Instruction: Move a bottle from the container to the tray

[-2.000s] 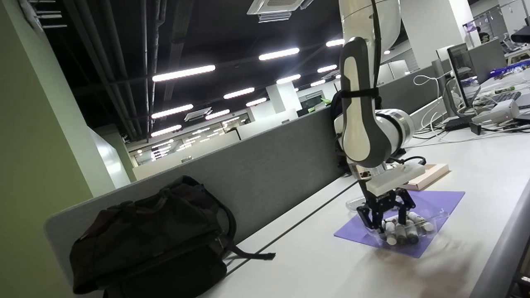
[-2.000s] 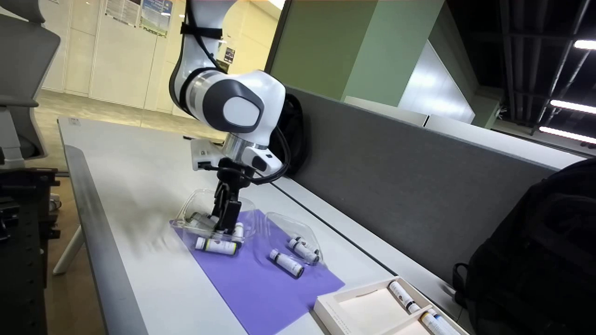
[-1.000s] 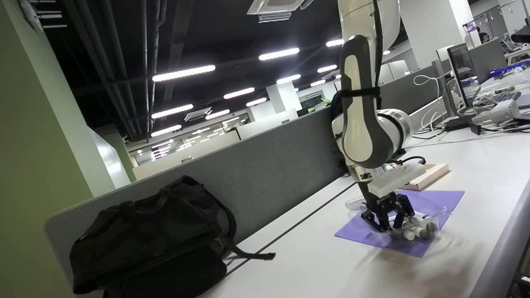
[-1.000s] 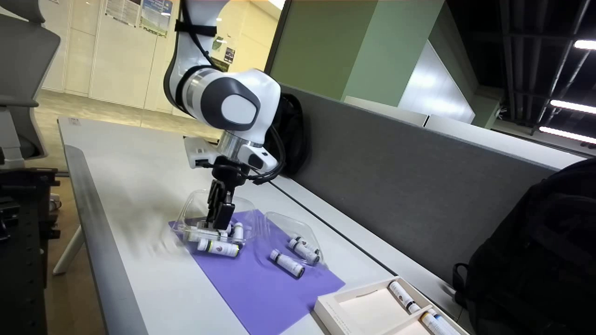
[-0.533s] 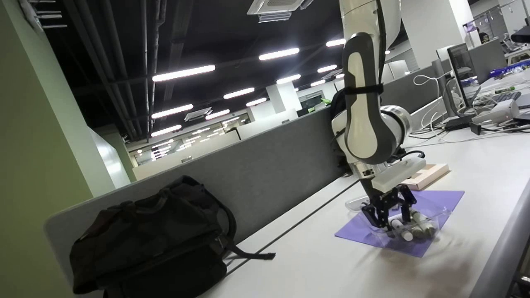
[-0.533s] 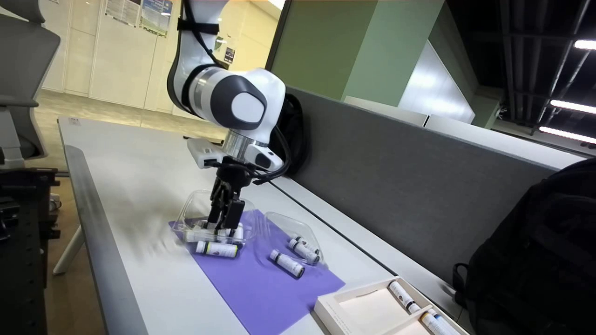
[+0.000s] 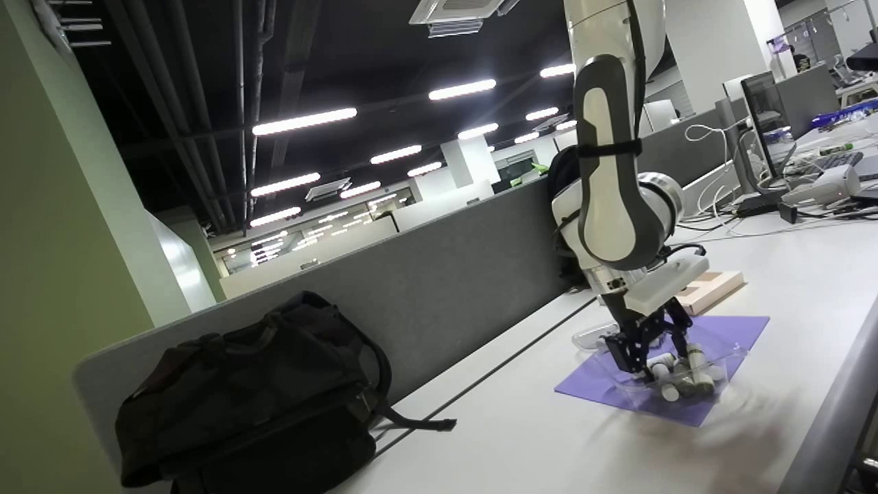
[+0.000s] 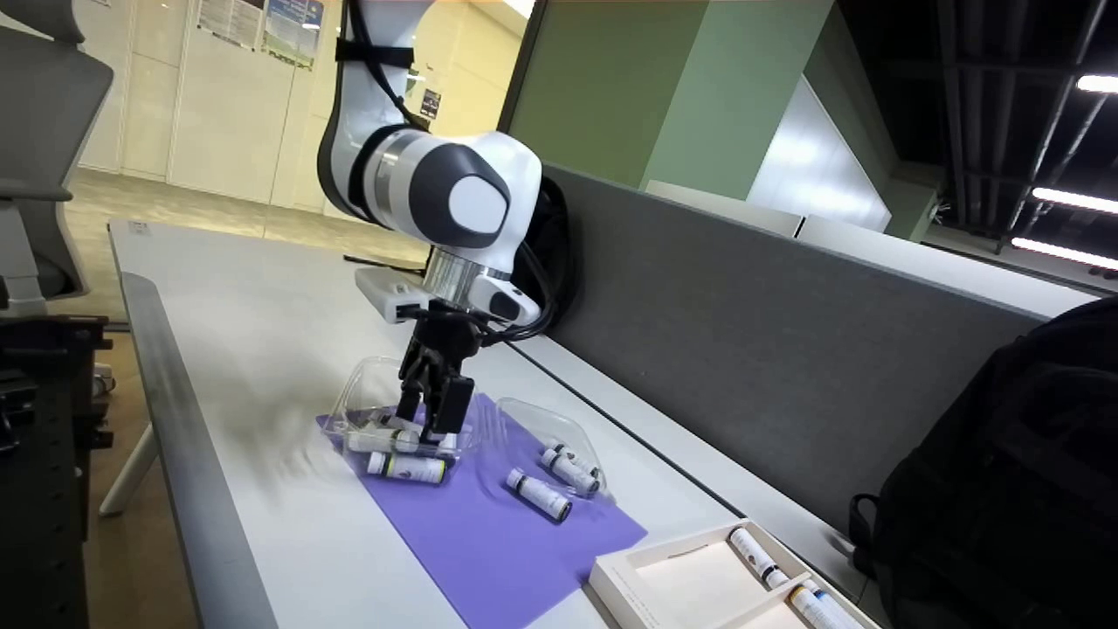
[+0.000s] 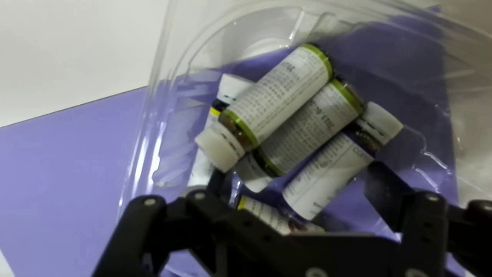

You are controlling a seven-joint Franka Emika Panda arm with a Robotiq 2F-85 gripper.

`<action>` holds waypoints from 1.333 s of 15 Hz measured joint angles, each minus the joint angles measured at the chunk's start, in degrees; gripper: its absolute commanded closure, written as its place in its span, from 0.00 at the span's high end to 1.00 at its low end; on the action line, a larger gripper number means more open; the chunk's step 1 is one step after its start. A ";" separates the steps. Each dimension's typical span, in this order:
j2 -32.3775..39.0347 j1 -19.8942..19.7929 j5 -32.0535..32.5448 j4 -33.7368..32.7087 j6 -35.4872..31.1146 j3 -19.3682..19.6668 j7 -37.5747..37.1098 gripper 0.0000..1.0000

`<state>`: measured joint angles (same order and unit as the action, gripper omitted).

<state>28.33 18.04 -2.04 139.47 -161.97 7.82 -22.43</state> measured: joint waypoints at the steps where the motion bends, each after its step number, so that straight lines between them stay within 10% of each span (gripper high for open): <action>1: 0.00 0.09 0.24 -0.02 -0.04 0.14 0.00 0.53; 8: 0.44 0.15 1.03 -0.04 -0.03 0.23 0.00 0.05; 20: -4.86 -0.25 1.00 0.07 -0.06 -1.44 0.69 0.07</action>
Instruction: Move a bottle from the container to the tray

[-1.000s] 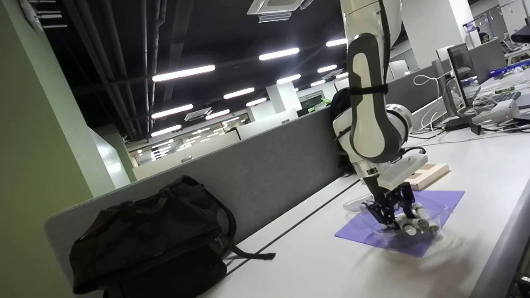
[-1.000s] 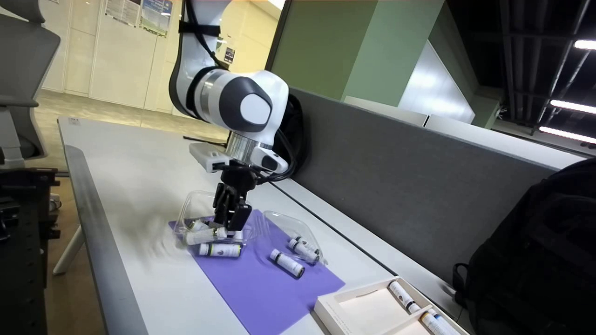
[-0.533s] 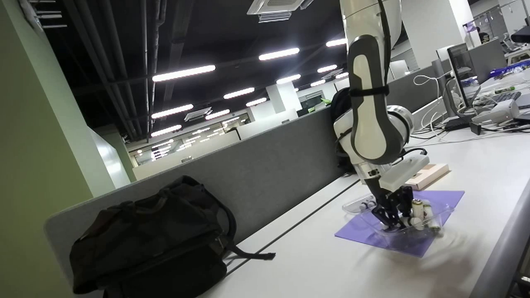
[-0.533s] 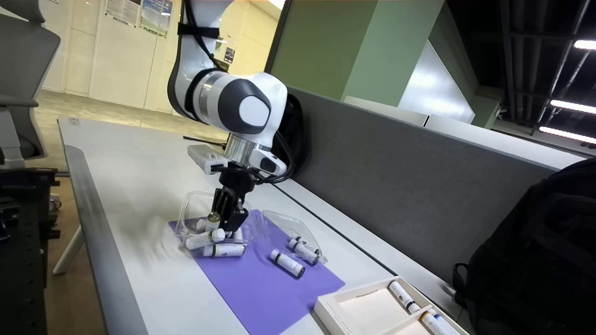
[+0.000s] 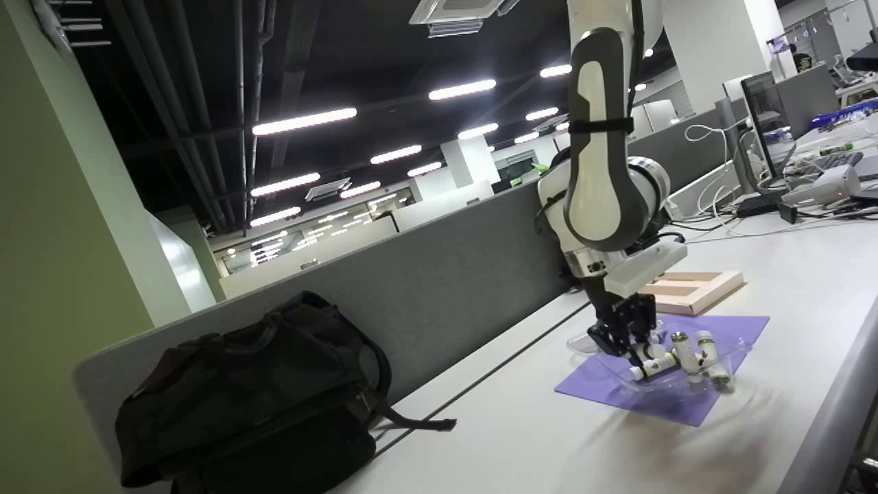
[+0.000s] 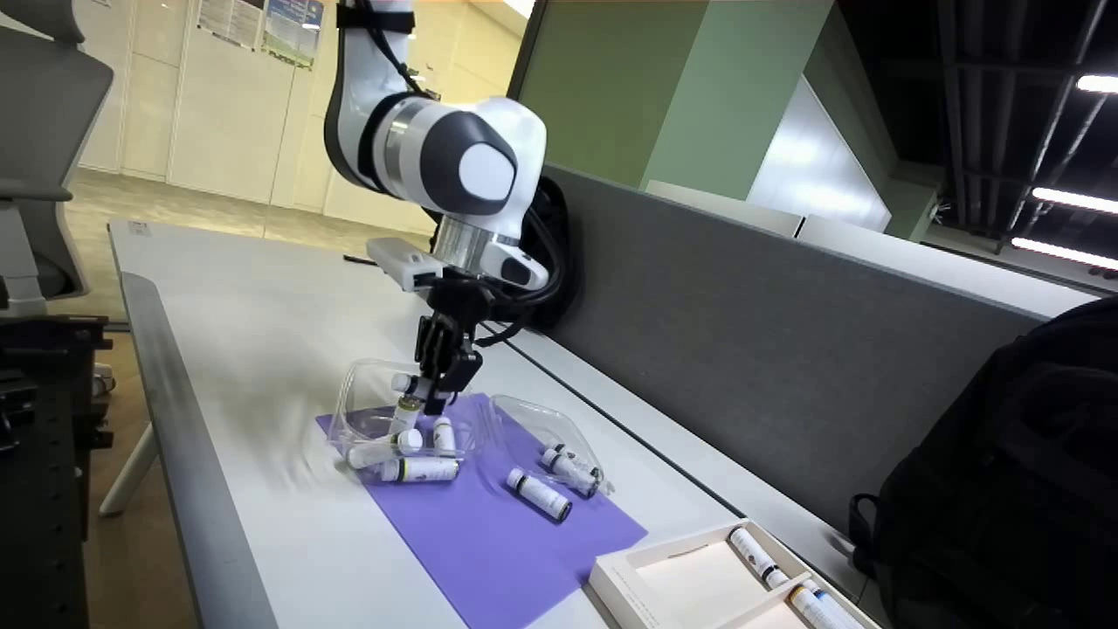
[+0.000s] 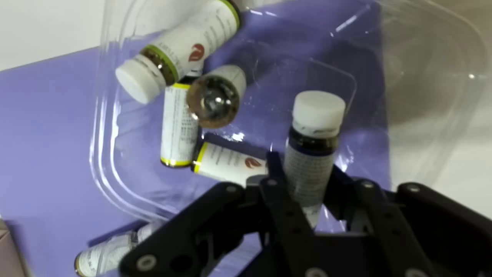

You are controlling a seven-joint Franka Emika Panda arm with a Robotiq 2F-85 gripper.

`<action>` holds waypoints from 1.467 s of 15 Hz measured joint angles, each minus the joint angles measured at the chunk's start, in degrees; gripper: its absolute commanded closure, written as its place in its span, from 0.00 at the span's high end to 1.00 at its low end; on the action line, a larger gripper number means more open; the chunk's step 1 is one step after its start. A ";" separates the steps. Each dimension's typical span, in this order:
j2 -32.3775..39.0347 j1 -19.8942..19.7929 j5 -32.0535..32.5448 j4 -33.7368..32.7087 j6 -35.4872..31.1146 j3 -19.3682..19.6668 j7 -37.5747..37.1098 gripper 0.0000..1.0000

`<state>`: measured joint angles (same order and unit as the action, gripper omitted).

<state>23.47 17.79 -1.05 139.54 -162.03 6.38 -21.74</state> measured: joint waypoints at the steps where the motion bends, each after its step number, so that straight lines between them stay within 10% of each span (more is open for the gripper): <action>1: -1.42 -0.03 0.00 0.09 0.05 -0.25 0.16 0.07; 8: -8.62 -2.82 4.56 0.69 1.98 -0.62 1.49 0.07; 14: -8.93 -2.95 23.11 -1.94 -5.79 12.94 -6.30 0.07; 22: -7.93 -12.62 7.16 -6.46 -7.81 10.22 -2.84 0.26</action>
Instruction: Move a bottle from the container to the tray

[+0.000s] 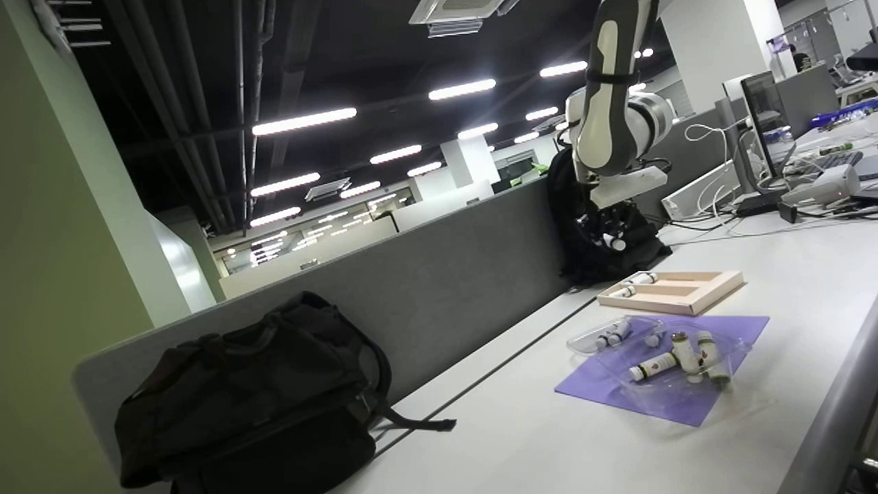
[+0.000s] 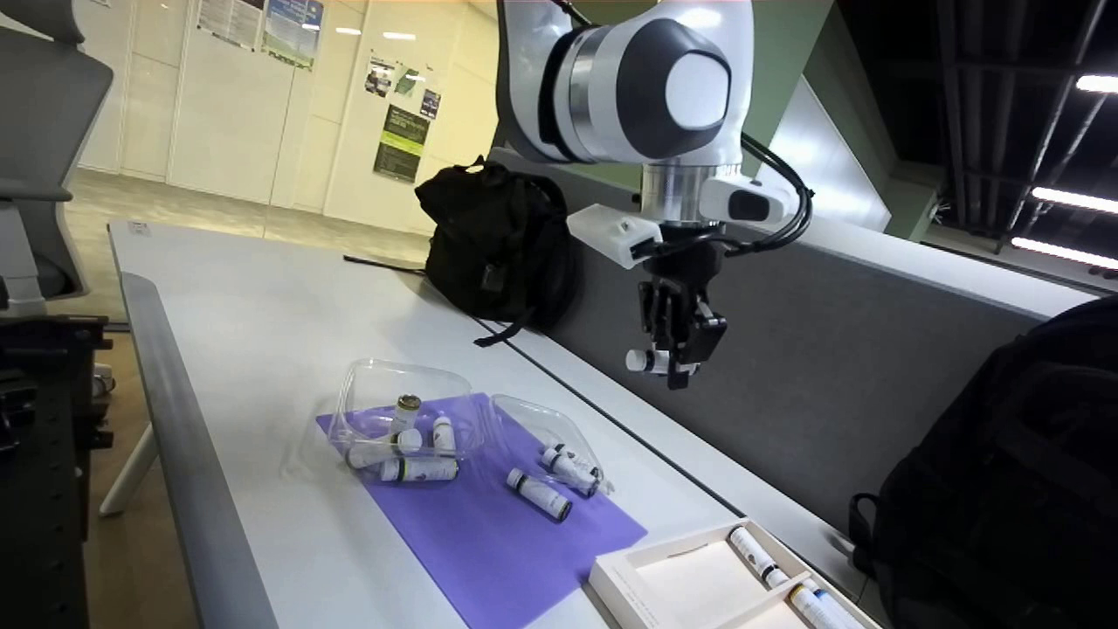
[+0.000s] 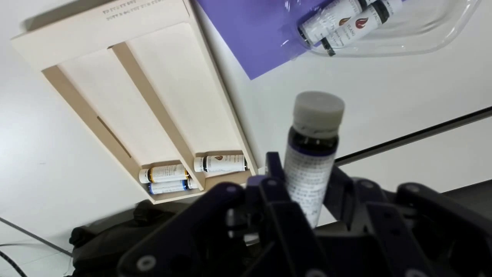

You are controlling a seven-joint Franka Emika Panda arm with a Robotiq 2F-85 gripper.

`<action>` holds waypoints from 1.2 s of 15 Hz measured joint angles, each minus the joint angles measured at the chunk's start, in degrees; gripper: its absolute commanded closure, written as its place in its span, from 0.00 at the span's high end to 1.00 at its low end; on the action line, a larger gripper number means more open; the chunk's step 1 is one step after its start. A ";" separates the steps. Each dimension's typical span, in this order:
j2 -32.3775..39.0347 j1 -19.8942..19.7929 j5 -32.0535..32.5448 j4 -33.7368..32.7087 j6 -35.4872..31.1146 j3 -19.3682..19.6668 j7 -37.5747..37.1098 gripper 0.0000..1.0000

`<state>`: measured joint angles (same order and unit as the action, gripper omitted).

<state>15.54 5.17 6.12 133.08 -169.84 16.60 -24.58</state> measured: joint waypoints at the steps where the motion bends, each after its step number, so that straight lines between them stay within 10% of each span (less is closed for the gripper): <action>1: 0.01 -0.07 -0.33 0.00 0.00 -0.24 0.00 0.26; 3: 0.02 -0.06 -0.46 0.00 0.00 -0.49 -0.01 0.26; 4: 0.03 -0.06 -0.46 0.00 0.00 -0.54 -0.01 0.07; 7: 0.16 -0.13 -1.41 0.07 -0.14 -0.63 -0.03 0.07; 14: 2.28 -13.71 -30.68 -0.18 -0.23 -14.02 7.29 0.07; 15: 2.81 -16.14 -34.80 -0.59 -0.23 -15.94 8.68 0.26; 18: 3.45 -17.00 -35.19 -0.75 -0.23 -16.18 9.77 0.26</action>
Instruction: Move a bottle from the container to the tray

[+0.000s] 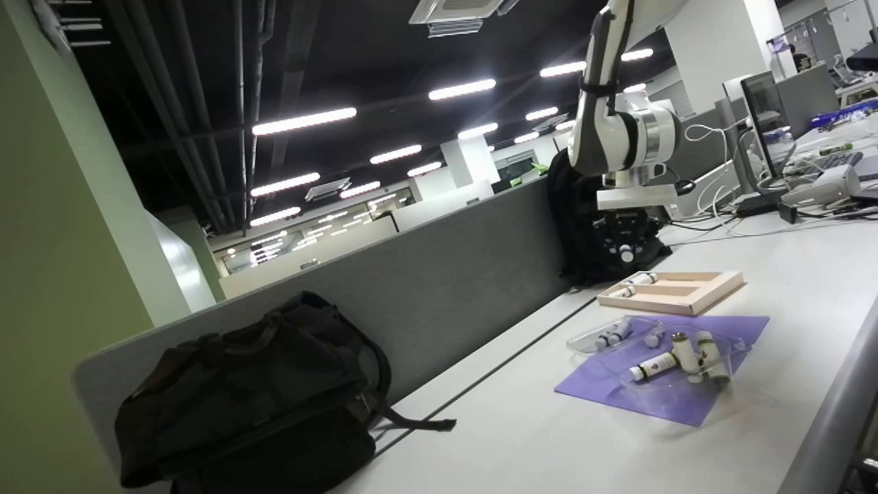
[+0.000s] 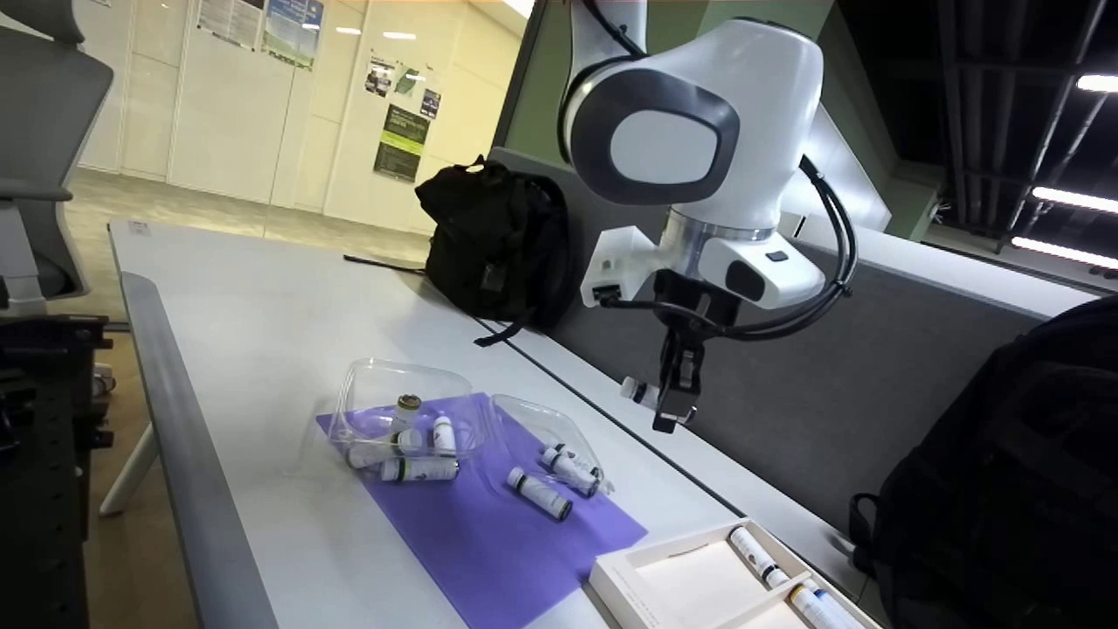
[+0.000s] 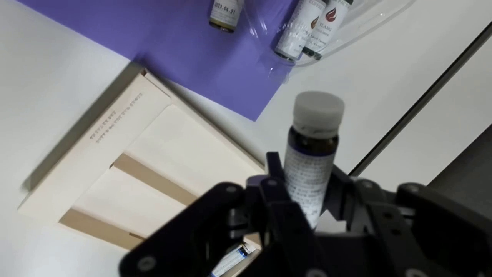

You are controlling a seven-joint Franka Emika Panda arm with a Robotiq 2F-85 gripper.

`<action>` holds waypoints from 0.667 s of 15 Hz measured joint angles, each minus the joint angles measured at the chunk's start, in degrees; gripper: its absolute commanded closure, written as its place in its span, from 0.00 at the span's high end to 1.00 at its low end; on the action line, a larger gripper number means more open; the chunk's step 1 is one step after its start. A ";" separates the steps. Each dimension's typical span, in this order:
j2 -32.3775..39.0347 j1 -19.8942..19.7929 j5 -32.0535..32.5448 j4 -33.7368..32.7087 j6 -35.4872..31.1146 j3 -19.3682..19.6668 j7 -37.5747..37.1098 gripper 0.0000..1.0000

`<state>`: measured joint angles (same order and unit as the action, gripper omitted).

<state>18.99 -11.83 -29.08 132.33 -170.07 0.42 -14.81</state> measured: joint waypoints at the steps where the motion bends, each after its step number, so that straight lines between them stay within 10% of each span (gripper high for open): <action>1: 0.00 0.43 0.00 0.00 0.00 -0.01 -0.01 0.26; 3: 0.00 0.81 0.00 0.00 0.00 -0.01 -0.02 0.26; 4: 0.00 0.90 0.00 0.00 0.00 -0.01 -0.02 0.07; 10: 1.07 -4.92 -11.26 -2.46 1.73 -3.89 1.68 0.07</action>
<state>20.06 -16.75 -40.33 129.88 -168.34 -3.47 -13.13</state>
